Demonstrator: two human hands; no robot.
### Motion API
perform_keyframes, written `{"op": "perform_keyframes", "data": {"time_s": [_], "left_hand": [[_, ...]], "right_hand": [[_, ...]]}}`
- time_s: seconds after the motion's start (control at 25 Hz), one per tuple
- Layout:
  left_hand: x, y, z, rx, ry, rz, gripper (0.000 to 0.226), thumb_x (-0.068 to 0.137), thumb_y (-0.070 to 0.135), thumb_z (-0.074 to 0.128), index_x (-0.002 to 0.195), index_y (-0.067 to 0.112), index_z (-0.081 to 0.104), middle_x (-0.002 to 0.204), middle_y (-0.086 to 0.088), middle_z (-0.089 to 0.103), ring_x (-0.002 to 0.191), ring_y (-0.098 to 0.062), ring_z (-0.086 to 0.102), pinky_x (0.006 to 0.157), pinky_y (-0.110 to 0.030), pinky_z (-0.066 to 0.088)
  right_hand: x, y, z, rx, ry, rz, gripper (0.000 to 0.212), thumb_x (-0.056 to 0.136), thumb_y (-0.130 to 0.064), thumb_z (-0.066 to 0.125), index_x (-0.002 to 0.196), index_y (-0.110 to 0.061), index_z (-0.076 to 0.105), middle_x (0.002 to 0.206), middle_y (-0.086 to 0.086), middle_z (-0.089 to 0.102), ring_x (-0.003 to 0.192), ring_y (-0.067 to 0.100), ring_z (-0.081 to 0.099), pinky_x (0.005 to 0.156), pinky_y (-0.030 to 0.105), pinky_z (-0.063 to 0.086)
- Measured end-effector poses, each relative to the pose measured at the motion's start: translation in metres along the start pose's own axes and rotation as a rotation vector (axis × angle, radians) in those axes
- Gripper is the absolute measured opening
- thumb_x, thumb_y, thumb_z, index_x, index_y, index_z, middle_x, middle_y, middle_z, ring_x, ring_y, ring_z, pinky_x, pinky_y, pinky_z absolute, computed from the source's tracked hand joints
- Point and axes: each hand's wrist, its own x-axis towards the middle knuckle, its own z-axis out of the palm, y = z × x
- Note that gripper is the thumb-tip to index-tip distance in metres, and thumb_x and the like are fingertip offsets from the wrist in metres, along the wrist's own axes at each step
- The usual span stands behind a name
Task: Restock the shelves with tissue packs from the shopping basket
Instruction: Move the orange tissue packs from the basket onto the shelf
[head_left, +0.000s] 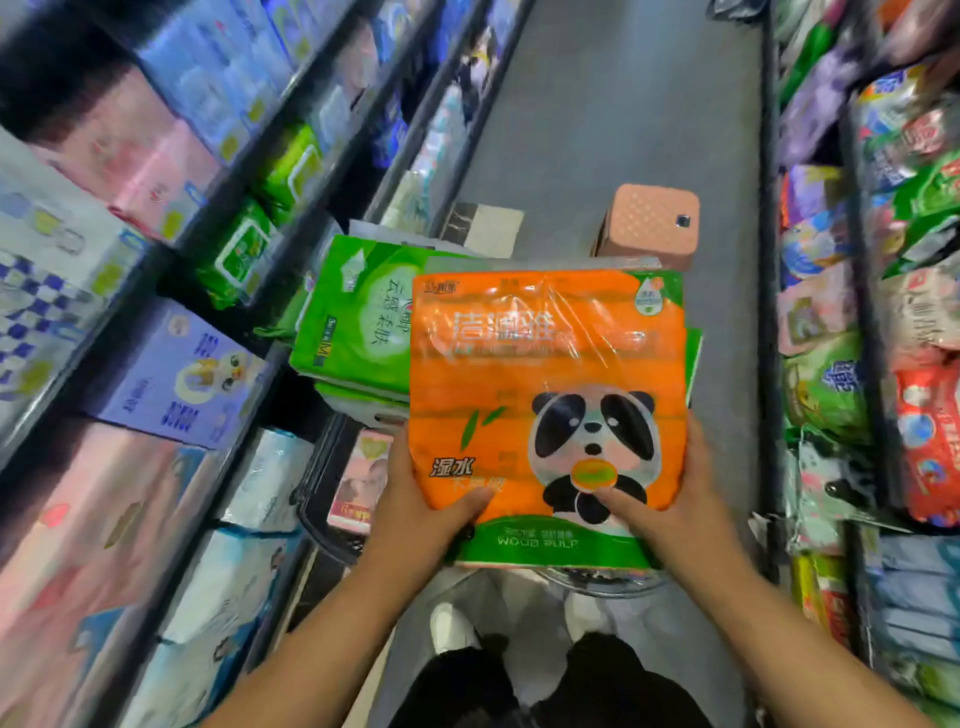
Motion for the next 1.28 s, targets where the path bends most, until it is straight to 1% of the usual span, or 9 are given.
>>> {"op": "perform_keyframes", "data": {"time_s": [0.16,0.32,0.48,0.6,0.72,0.84,1.08,1.2,1.28], "left_hand": [[-0.052,0.018,-0.028,-0.105,0.183,-0.019,0.081,0.066,0.038,0.082,0.133,0.043,0.036,0.112,0.022,0.063,0.098,0.004,0.063,0.082,-0.028,0.052],[-0.101,0.025,-0.042,-0.146,0.455,-0.064,0.082,0.071,0.030,0.081,0.134,0.042,0.031,0.107,0.027,0.056,0.090,0.009,0.059,0.075,-0.021,0.047],[-0.149,0.022,-0.058,-0.210,0.656,-0.151,0.078,0.073,0.031,0.080,0.132,0.044,0.030,0.110,0.027,0.054,0.100,0.000,0.056,0.090,-0.037,0.049],[-0.188,0.014,-0.076,-0.242,0.783,-0.190,0.075,0.076,0.026,0.080,0.128,0.043,0.029,0.110,0.025,0.053,0.106,-0.008,0.057,0.096,-0.041,0.048],[-0.221,-0.005,-0.100,-0.265,0.890,-0.238,0.078,0.077,0.024,0.079,0.133,0.037,0.027,0.115,0.018,0.053,0.114,-0.014,0.055,0.099,-0.044,0.047],[-0.249,-0.027,-0.130,-0.276,0.967,-0.276,0.081,0.077,0.027,0.080,0.135,0.038,0.025,0.125,0.011,0.053,0.116,-0.016,0.055,0.101,-0.051,0.045],[-0.291,-0.075,-0.220,-0.284,1.054,-0.258,0.077,0.075,0.027,0.080,0.133,0.039,0.031,0.118,0.017,0.056,0.108,-0.008,0.056,0.091,-0.034,0.046],[-0.306,-0.096,-0.265,-0.301,1.038,-0.255,0.077,0.074,0.024,0.082,0.124,0.049,0.029,0.113,0.023,0.055,0.104,-0.003,0.056,0.087,-0.030,0.047],[-0.312,-0.105,-0.292,-0.305,1.040,-0.257,0.076,0.074,0.024,0.082,0.123,0.049,0.028,0.112,0.025,0.053,0.103,-0.001,0.055,0.089,-0.032,0.047]], "right_hand": [[-0.006,-0.046,0.018,-0.068,-0.172,-0.123,0.105,0.063,-0.045,0.082,0.147,-0.040,0.019,0.144,-0.015,0.043,0.129,0.013,0.046,0.107,0.041,0.042],[-0.009,-0.086,0.038,-0.046,-0.386,-0.199,0.091,0.065,-0.042,0.081,0.133,-0.056,0.023,0.127,-0.034,0.044,0.112,-0.007,0.049,0.093,0.011,0.040],[-0.013,-0.108,0.070,-0.085,-0.569,-0.293,0.089,0.062,-0.040,0.085,0.127,-0.057,0.026,0.123,-0.029,0.049,0.106,-0.016,0.051,0.086,0.012,0.042],[-0.028,-0.123,0.107,-0.145,-0.717,-0.357,0.102,0.061,-0.046,0.087,0.141,-0.044,0.024,0.132,-0.018,0.047,0.118,0.006,0.050,0.097,0.030,0.042],[-0.051,-0.139,0.150,-0.164,-0.837,-0.407,0.099,0.068,-0.026,0.086,0.143,-0.036,0.023,0.118,-0.028,0.045,0.110,0.005,0.049,0.090,0.022,0.038],[-0.076,-0.147,0.198,-0.160,-0.933,-0.443,0.091,0.069,-0.020,0.084,0.136,-0.040,0.026,0.114,-0.028,0.049,0.095,-0.014,0.054,0.078,0.009,0.041],[-0.118,-0.169,0.312,-0.196,-1.126,-0.475,0.091,0.071,-0.026,0.084,0.141,-0.039,0.028,0.118,-0.034,0.054,0.105,-0.013,0.056,0.083,0.013,0.046],[-0.129,-0.179,0.363,-0.253,-1.204,-0.463,0.099,0.067,-0.018,0.088,0.141,-0.044,0.027,0.123,-0.022,0.059,0.111,0.001,0.059,0.094,0.031,0.049],[-0.135,-0.190,0.393,-0.284,-1.269,-0.457,0.097,0.067,-0.010,0.087,0.132,-0.052,0.029,0.126,-0.017,0.058,0.112,0.003,0.059,0.093,0.028,0.050]]}}
